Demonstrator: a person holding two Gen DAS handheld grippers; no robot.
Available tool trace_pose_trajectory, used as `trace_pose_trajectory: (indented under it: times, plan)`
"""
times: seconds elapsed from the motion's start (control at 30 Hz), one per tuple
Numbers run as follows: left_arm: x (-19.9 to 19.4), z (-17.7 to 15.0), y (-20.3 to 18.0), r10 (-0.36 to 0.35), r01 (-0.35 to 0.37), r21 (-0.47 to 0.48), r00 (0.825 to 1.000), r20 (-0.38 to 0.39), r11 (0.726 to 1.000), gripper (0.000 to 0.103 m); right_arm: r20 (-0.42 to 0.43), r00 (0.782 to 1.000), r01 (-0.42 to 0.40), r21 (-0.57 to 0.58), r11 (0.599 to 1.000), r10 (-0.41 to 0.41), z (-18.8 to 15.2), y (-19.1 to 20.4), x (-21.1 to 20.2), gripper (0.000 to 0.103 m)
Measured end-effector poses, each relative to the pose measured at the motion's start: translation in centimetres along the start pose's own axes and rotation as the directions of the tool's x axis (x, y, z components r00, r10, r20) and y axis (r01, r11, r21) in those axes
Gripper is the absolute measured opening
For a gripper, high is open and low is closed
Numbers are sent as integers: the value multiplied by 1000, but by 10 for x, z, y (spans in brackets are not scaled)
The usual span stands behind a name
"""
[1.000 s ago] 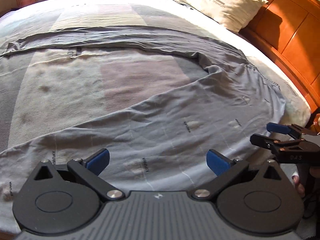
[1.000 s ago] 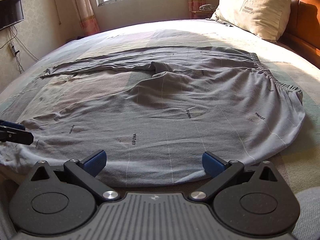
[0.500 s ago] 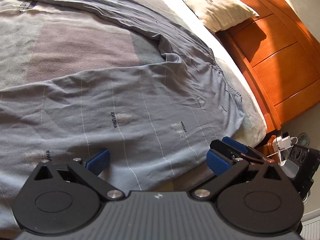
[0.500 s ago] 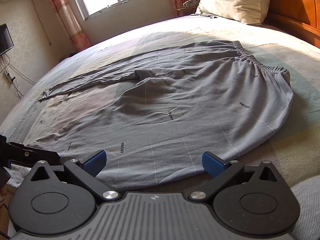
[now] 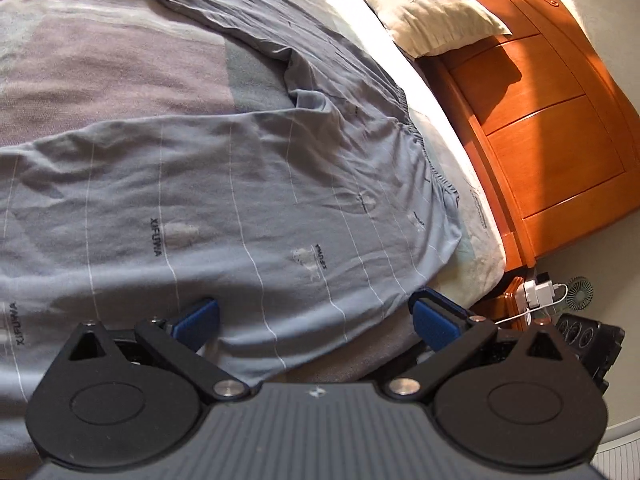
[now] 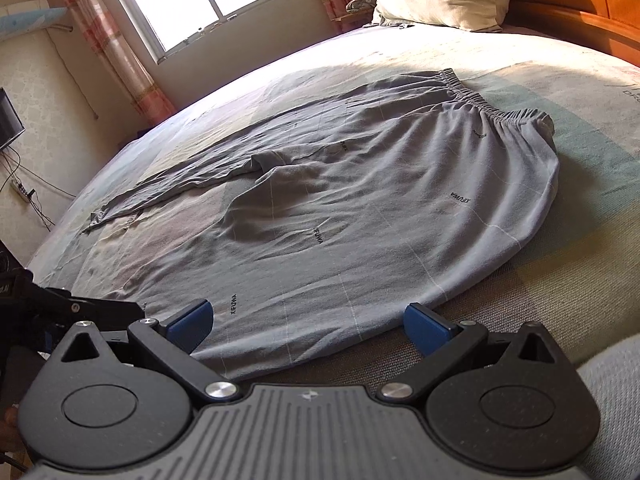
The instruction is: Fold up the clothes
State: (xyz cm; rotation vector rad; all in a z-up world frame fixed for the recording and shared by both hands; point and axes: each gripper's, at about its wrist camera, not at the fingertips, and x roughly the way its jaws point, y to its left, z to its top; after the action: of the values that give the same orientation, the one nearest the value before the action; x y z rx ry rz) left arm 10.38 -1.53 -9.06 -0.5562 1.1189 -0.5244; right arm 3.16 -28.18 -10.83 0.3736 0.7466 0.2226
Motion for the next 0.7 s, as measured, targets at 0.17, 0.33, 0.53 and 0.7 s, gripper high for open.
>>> trace_pose_trajectory:
  times: [0.17, 0.33, 0.53, 0.7]
  plan:
    - [-9, -7, -19, 38, -35, 79, 999, -35, 996, 102, 3, 1000, -1, 10, 1000, 1, 0, -2, -1, 103]
    - [-10, -30, -6, 69, -63, 66, 993, -91, 996, 102, 3, 1000, -5, 17, 1000, 5, 0, -4, -2, 103]
    - [-25, -27, -12, 39, -30, 79, 992, -117, 996, 102, 3, 1000, -4, 15, 1000, 4, 0, -2, -2, 103]
    - [-19, -23, 0, 121, -114, 64, 984, -127, 991, 102, 2, 1000, -1, 15, 1000, 1, 0, -2, -1, 103]
